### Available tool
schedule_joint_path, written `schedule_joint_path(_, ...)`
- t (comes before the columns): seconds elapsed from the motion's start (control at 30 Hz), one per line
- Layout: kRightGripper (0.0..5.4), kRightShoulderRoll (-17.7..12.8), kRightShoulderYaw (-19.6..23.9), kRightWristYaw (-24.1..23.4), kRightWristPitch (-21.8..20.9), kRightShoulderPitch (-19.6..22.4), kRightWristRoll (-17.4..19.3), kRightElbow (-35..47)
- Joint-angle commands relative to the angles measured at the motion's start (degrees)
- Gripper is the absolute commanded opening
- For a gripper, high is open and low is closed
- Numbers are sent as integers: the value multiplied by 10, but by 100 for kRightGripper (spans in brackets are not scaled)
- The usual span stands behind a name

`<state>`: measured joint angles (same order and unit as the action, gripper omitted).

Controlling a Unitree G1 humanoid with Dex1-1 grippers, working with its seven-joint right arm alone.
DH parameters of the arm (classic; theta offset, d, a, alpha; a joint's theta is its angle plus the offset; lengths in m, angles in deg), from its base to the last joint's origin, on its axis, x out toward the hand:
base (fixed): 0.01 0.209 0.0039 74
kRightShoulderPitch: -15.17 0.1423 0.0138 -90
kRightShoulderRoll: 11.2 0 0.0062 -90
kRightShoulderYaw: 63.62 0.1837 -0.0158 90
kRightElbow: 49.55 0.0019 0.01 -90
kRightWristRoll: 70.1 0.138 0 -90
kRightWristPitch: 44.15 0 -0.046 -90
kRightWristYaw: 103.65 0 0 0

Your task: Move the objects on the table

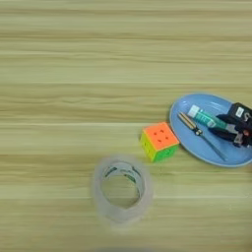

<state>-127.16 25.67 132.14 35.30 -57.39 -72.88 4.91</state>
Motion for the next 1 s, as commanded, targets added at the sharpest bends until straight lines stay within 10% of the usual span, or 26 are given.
schedule_joint_path(0.03, 217, -21, 12, -17, -9, 40, 3, 10)
schedule_joint_path(0.6, 387, -22, 50, -1, 19, 38, 59, 102)
schedule_joint_path(1.0, 508, 2, 98, -10, 142, -22, 154, 320)
